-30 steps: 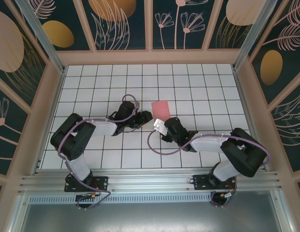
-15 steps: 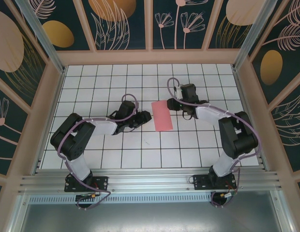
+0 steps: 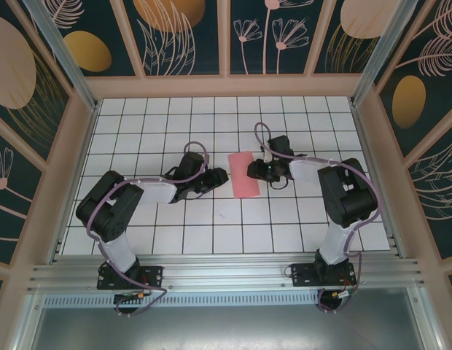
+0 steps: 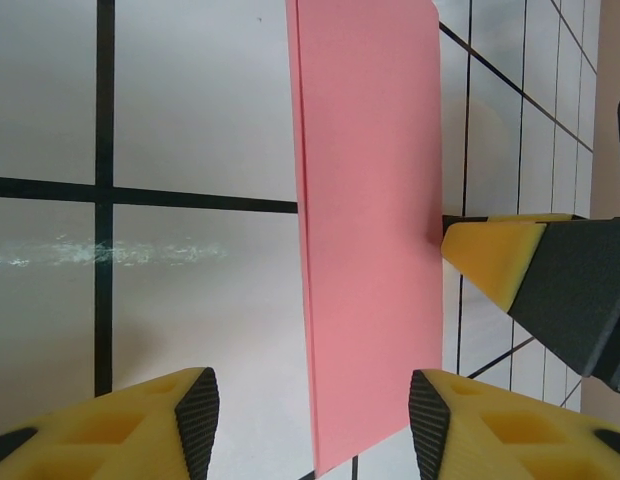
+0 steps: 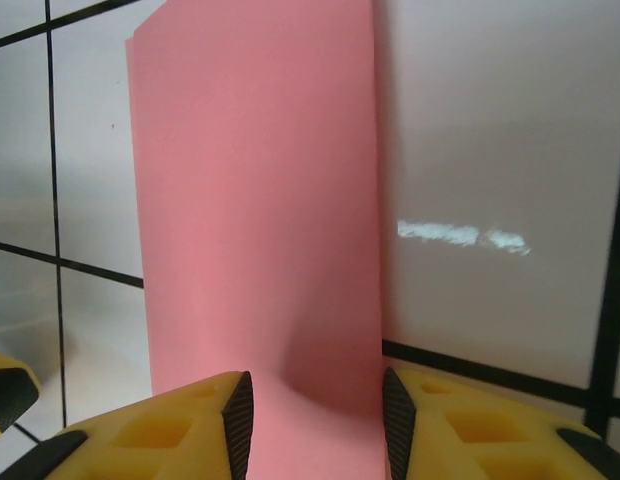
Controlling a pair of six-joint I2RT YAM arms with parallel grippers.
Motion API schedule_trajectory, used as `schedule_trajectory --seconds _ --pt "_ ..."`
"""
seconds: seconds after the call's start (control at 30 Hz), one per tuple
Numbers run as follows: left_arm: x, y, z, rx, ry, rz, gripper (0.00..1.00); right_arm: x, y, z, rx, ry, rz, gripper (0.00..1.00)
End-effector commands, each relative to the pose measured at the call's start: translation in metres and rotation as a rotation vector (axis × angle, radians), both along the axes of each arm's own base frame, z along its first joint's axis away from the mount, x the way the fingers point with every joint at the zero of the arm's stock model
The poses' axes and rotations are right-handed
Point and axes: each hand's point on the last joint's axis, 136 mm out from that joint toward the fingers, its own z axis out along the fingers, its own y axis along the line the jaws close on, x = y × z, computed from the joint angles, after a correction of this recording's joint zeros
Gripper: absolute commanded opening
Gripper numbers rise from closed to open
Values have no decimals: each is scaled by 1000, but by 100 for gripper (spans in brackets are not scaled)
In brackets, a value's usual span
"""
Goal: Fold a paper plane with a square sheet of paper (pick it up from the middle)
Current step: Fold the triangle a second time at the center of the table.
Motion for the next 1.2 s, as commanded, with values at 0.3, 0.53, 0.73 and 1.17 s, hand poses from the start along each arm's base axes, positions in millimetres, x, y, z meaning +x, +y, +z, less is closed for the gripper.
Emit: schedule_trajectory --seconds 0.3,0.53,0.73,1.17 --pt "10 -14 -4 10 -4 -47 53 -12 1 13 24 -4 -46 46" --pt "15 -17 -3 24 -10 -55 52 -3 12 32 122 -31 -34 41" --pt "22 -21 -4 27 -11 -58 52 -4 11 12 99 13 -38 40" --pt "32 -28 -6 38 -6 -60 53 -6 5 0 109 35 -55 41"
